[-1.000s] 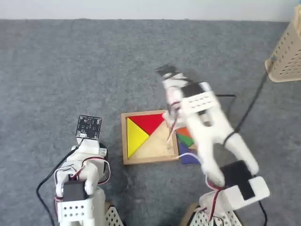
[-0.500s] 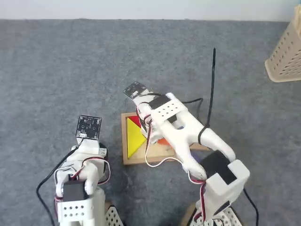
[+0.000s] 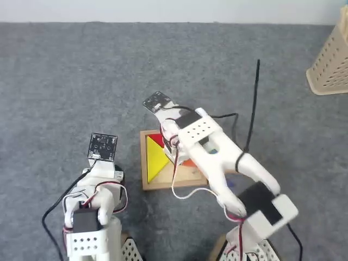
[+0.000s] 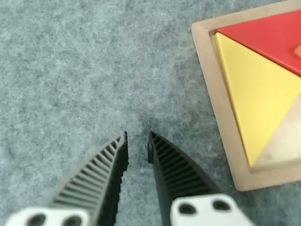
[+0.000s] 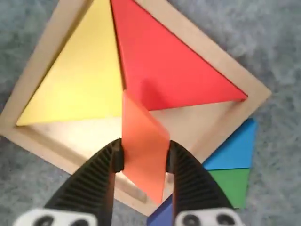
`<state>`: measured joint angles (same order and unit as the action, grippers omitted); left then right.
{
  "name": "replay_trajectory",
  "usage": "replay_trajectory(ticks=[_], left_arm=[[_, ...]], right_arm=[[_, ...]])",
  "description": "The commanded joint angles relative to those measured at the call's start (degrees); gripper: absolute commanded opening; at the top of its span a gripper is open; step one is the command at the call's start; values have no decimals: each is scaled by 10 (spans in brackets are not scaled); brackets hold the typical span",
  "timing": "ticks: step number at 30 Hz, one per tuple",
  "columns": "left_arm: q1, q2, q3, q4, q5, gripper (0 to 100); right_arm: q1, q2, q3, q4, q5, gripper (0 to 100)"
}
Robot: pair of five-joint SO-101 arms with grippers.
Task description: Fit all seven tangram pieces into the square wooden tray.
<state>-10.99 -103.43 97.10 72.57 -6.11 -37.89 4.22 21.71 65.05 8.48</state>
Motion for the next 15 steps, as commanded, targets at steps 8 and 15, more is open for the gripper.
replay_trajectory(ticks=[8, 15], left_arm=[[1, -13, -5, 0, 4, 71], [1, -13, -5, 0, 4, 71]], right_arm=[[-2, -97, 87, -80, 201, 14], [-24, -65, 92, -96, 208, 13]])
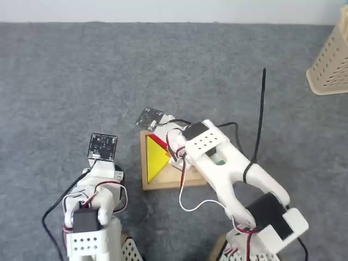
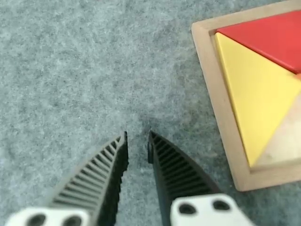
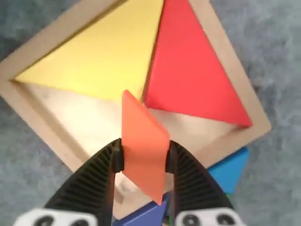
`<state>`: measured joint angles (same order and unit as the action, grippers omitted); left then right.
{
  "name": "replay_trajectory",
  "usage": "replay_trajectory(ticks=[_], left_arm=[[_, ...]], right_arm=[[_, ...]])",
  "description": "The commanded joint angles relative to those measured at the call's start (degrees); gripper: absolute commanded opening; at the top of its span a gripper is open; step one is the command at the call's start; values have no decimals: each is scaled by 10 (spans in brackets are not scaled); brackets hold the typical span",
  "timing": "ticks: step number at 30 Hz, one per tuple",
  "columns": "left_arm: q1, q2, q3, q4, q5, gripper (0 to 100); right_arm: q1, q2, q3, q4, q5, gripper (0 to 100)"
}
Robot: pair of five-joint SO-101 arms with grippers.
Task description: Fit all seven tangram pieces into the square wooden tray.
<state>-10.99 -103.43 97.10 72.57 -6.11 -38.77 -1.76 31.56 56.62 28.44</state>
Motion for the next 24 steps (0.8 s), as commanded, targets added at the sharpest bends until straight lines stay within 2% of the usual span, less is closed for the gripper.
replay_trajectory(ticks=[1, 4, 9, 15, 21, 24], left_arm=[[1, -13, -5, 0, 4, 71], [1, -13, -5, 0, 4, 71], [1, -13, -5, 0, 4, 71], [1, -13, -5, 0, 4, 71], [1, -13, -5, 0, 4, 71], [1, -13, -5, 0, 4, 71]], right_arm=[[-21, -3, -6, -12, 9, 13], [-42, -2, -6, -12, 17, 13], [-58, -1, -6, -11, 104, 13], [-70, 0, -2, -4, 164, 13], [-102, 0, -3, 16, 184, 18], [-101, 0, -3, 16, 183, 72]])
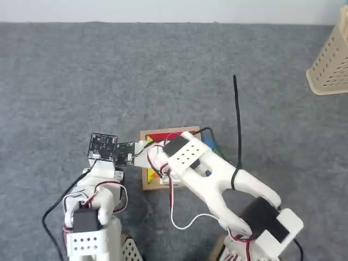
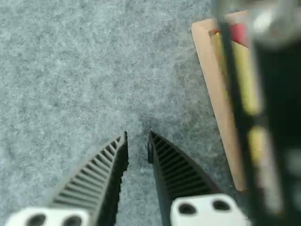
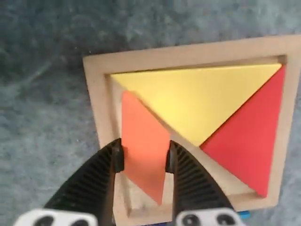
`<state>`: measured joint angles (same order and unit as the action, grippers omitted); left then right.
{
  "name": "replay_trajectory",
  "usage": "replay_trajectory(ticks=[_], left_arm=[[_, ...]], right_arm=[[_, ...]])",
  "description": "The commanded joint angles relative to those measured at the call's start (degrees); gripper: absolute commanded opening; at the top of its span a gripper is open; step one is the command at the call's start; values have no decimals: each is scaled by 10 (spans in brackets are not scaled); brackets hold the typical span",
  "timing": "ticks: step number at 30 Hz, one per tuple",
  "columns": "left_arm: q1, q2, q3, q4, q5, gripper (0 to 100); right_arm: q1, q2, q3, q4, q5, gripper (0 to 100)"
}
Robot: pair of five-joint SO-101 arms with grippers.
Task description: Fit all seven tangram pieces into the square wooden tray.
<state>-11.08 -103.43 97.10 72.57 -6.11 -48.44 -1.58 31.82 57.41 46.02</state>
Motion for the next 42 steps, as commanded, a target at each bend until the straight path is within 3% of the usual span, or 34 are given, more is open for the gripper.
replay_trajectory(ticks=[1, 5, 14, 19, 23, 33, 42], left_arm=[[2, -13, -5, 0, 4, 71], [2, -13, -5, 0, 4, 71], [2, -13, -5, 0, 4, 71], [2, -13, -5, 0, 4, 71], [2, -13, -5, 0, 4, 71], [2, -13, -5, 0, 4, 71], [2, -13, -5, 0, 4, 71]], right_arm=[[-4, -2, -5, 8, 3, 97], [-4, -2, -5, 7, -25, 150], [-2, -9, -8, 29, -29, 147], [57, -34, -12, 35, -62, 2], [91, -34, -7, 15, -113, 2], [44, 66, -9, -8, -114, 6], [0, 68, -9, -13, -134, 6]])
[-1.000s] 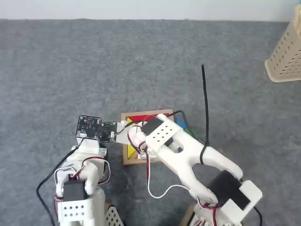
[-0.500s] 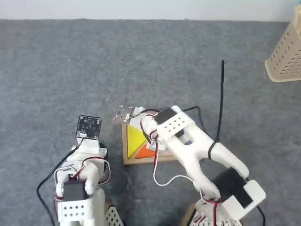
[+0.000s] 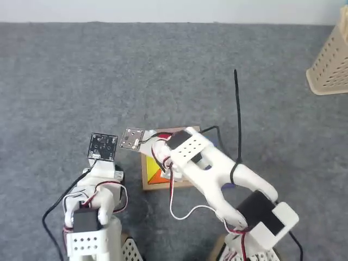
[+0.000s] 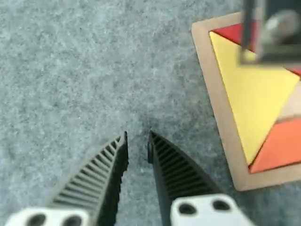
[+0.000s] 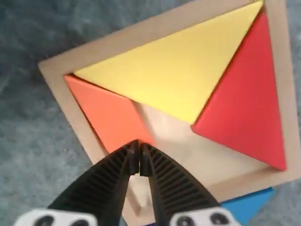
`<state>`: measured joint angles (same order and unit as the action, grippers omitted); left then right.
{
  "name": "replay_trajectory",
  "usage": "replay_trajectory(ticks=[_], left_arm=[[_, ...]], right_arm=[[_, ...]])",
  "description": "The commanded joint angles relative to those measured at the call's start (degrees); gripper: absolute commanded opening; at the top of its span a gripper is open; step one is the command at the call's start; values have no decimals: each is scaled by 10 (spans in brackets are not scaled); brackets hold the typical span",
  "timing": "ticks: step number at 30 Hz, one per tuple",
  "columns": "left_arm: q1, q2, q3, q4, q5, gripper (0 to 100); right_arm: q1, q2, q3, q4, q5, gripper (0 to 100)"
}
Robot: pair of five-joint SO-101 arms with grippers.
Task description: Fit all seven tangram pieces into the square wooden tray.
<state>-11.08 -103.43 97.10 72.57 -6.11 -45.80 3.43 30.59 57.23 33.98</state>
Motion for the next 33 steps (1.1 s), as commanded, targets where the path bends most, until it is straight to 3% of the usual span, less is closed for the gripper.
replay_trajectory(ticks=[1, 12, 17, 28, 33], left_arm=[[2, -13, -5, 0, 4, 71], [2, -13, -5, 0, 4, 71], [2, -13, -5, 0, 4, 71], [2, -13, -5, 0, 4, 71], [2, -13, -5, 0, 4, 71]], right_arm=[[-33, 18, 4, -9, -13, 6], [-13, -22, -30, 38, -15, 6], [69, -111, -42, 80, -61, 6], [232, -173, -10, 156, -38, 9], [291, -179, 37, 156, 7, 113]])
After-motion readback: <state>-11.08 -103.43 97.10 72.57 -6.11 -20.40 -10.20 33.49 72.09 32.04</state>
